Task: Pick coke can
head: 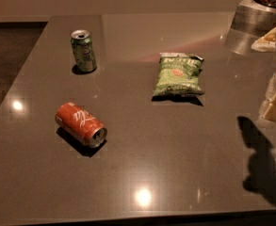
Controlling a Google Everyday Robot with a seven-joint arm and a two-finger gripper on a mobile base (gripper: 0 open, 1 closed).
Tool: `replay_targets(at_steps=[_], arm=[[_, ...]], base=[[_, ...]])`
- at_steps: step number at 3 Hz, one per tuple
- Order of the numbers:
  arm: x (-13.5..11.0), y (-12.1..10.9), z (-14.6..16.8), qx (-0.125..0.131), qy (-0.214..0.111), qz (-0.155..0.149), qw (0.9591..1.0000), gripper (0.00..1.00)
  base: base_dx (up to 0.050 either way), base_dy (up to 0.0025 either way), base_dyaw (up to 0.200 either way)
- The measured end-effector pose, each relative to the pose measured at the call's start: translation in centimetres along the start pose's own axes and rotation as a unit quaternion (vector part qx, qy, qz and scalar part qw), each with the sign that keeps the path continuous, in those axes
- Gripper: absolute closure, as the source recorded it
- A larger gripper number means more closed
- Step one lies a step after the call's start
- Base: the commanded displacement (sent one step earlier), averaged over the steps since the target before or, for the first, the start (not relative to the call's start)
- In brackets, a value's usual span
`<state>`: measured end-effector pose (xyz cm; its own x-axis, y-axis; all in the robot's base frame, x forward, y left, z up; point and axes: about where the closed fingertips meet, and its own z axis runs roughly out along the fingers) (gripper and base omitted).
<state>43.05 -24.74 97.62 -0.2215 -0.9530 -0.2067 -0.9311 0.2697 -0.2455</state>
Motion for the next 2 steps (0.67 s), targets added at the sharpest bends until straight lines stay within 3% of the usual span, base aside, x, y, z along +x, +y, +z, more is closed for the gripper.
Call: replay_targets(at_steps=[2], arm=[[1.72,-0.07,-0.36,0.000,0.000,0.000,1.0000,0.00]], base=[[0.000,0.00000,0.000]])
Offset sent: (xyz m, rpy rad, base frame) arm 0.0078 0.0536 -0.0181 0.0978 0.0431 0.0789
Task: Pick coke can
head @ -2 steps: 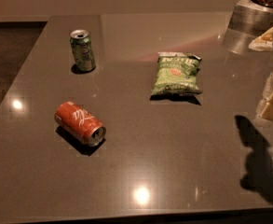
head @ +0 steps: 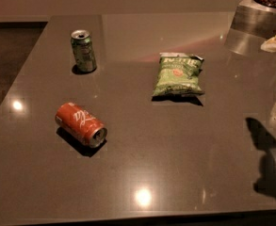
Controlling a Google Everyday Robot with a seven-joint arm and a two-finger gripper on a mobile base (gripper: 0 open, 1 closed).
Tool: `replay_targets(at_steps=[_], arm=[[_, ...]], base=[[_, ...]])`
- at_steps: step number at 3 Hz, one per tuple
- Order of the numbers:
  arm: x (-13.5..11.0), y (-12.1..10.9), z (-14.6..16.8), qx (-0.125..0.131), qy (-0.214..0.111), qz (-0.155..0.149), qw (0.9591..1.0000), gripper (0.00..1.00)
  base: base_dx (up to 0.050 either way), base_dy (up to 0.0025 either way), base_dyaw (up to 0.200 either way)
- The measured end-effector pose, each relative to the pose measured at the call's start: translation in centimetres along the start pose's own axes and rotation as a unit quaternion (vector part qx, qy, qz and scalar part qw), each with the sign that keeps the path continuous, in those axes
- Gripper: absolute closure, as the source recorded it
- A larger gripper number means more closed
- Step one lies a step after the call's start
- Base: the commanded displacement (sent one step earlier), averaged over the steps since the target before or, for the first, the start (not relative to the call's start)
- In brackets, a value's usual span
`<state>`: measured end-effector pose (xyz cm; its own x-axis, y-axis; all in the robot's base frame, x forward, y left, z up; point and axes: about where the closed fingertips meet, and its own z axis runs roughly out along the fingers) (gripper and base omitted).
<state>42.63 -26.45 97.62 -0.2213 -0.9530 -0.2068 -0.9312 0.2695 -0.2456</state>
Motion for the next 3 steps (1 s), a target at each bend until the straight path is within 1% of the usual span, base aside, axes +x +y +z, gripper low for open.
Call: replay_targets(at_steps=[1,2,3], arm=[[0.9,0.0,-0.2,0.000,0.000,0.000,1.0000,0.00],[4.7,-0.2,-1.0,0.000,0.000,0.000,1.0000,0.00],[5.6,-0.2,-1.2,0.000,0.000,0.000,1.0000,0.00]], base=[[0.000,0.00000,0.000],[0.000,0.00000,0.000],[0.000,0.00000,0.000]])
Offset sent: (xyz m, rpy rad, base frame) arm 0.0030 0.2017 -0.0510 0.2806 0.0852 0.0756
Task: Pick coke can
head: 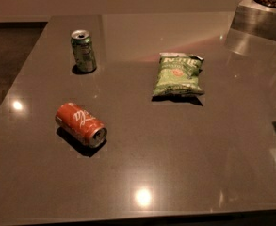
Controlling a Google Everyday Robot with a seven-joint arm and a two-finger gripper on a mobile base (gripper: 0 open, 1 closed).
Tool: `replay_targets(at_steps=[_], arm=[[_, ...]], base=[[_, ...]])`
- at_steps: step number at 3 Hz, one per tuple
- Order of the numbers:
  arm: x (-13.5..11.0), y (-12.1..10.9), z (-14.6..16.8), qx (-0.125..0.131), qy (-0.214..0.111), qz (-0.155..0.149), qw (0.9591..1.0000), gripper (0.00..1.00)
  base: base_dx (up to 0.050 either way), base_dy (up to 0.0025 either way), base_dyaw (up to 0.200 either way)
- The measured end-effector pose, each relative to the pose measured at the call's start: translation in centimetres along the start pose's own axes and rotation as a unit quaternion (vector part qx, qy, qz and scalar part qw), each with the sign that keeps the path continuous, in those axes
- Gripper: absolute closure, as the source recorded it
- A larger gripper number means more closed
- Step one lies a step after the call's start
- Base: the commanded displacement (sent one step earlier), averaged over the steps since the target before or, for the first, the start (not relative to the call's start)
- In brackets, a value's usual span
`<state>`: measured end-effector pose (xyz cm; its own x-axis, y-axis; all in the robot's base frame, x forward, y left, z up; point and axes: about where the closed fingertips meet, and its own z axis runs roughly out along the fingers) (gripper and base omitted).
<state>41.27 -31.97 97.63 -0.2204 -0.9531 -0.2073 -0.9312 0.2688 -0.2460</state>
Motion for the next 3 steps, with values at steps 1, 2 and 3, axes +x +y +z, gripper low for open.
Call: replay_targets(at_steps=[1,2,3], arm=[[3.0,-0.1,-0.6,0.000,0.000,0.000,1.0000,0.00],[3.8,-0.1,-0.8,0.000,0.000,0.000,1.0000,0.00],[16.3,-0.7,-3.4,0.001,0.001,-0.001,1.0000,0.00]], base=[[0.000,0.00000,0.000],[0.000,0.00000,0.000],[0.000,0.00000,0.000]])
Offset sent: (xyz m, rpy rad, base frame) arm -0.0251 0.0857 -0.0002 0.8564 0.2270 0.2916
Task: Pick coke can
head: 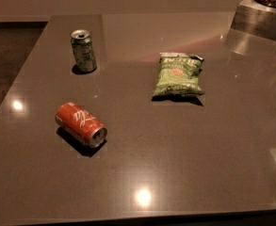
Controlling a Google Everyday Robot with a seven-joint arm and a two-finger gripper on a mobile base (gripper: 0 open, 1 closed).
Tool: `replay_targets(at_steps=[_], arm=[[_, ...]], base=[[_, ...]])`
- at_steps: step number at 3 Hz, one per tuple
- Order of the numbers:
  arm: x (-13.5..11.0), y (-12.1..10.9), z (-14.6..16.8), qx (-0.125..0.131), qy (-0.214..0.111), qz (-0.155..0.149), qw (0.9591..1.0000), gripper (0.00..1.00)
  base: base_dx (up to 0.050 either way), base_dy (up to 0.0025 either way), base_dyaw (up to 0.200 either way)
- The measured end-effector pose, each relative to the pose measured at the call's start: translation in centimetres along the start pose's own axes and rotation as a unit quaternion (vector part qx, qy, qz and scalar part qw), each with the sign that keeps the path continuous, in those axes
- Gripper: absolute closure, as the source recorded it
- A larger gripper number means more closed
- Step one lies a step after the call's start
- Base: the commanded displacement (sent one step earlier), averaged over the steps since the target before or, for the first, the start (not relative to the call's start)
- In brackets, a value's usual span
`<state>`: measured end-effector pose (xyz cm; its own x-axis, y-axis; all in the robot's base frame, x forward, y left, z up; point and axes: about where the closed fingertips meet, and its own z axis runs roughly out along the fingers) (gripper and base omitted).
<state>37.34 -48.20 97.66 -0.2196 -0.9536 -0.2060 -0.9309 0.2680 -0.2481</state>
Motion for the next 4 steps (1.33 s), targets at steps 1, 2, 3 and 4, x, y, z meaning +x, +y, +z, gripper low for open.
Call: replay_targets(at_steps=[1,2,3,4], arm=[[0.61,0.00,-0.16,0.001,0.002,0.001,1.0000,0.00],[0.72,0.00,-0.18,0.001,0.002,0.001,1.0000,0.00],[0.87,-0.02,-0.20,0.002,0.002,0.002,1.0000,0.00],[1.04,0.00,-0.24,0.002,0.003,0.002,1.0000,0.00]], base=[[-0.049,0.00001,0.000],[0.000,0.00000,0.000],[0.000,0.00000,0.000],[0.000,0.00000,0.000]])
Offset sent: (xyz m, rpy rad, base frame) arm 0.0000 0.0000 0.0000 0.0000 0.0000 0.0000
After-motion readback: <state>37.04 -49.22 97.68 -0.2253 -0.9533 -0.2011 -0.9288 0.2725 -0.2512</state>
